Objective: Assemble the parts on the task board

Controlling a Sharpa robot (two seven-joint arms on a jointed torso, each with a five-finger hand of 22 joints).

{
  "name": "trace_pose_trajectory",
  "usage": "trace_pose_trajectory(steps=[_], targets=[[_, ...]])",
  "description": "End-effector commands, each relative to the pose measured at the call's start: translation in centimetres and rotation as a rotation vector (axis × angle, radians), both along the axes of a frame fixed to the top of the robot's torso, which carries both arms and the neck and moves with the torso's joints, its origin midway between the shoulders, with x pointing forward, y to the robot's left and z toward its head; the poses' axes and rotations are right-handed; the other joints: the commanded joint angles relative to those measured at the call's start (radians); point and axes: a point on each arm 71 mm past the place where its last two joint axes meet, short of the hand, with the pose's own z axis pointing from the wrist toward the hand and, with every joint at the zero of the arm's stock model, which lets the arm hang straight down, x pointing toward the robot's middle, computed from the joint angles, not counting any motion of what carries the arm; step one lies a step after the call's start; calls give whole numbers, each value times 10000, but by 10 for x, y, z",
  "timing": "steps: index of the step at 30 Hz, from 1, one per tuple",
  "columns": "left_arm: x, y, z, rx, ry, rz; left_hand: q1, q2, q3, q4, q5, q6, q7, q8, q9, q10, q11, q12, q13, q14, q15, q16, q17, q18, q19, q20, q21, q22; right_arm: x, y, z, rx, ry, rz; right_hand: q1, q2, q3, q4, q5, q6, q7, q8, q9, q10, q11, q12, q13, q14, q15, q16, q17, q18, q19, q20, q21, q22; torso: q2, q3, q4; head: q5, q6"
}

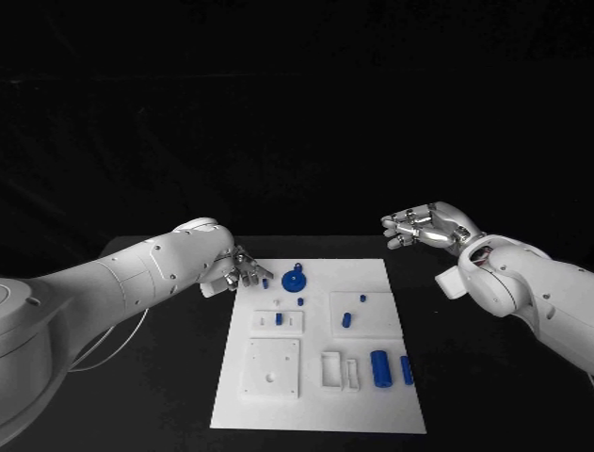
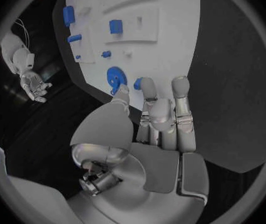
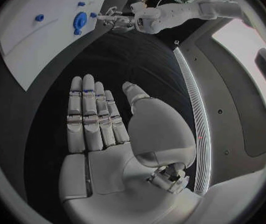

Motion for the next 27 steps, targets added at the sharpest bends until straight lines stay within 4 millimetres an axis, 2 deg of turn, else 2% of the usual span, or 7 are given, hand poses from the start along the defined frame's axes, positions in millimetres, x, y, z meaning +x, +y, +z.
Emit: trace_pose_trajectory(steps=[1, 11, 16, 22, 27], targets=[[1, -3, -1, -59, 30, -245, 1, 70, -16, -45, -14, -51, 10, 55, -8, -72, -19, 48, -14, -52, 45, -56, -11, -90, 21, 65, -39, 171, -1, 1, 1, 63, -87, 64, -47, 3, -38, -2, 8, -61, 8, -19, -17, -60, 9, -23, -11, -68, -11, -49, -1, -28, -47, -5, -58, -15, 53, -7, -28, -15, 36], [1, -7, -5, -302, 93, -275, 25, 205, -17, -62, -10, -78, 17, 88, -57, -98, -12, 69, -17, -60, 51, -52, -15, -85, 18, 72, -43, 174, -1, 4, 1, 89, -91, 121, -47, 3, -38, -2, 8, -61, 8, -19, -17, -60, 9, -23, -11, -68, -11, -49, -1, -28, -47, -5, -58, -15, 53, -14, -13, -39, 47], [1, -7, -5, -331, 100, -256, 38, 238, -9, -73, -6, -87, 18, 93, -62, -107, -11, 70, -18, -64, 53, -58, -25, -84, 17, 74, -44, 173, -1, 5, 1, 104, -79, 125, -47, 3, -38, -2, 8, -61, 8, -19, -17, -60, 9, -23, -11, -68, -11, -49, -1, -28, -47, -5, -58, -15, 43, -5, -10, -52, 35], [1, -5, -5, -334, 97, -166, 124, 388, 27, -164, -4, -140, 30, 108, -91, -144, 0, 79, -25, -76, 61, -65, -43, -78, 9, 84, -51, 172, 0, 5, 1, 112, -72, 134, -26, 30, -109, 9, 10, -61, 7, -17, -16, -67, 10, -23, -10, -74, -9, -48, 0, -26, -58, 1, -56, -15, 38, -10, -17, -51, 44], [2, -4, -5, -363, 112, -130, 182, 505, 58, -237, -2, -150, 29, 118, -108, -155, 0, 89, -27, -77, 63, -60, -43, -75, 7, 86, -51, 174, 0, 5, 1, 120, -94, 126, -26, 30, -109, 9, 10, -61, 7, -17, -16, -67, 10, -23, -10, -74, -9, -48, 0, -26, -58, 1, -56, -15, 41, 0, -15, -51, 50]])
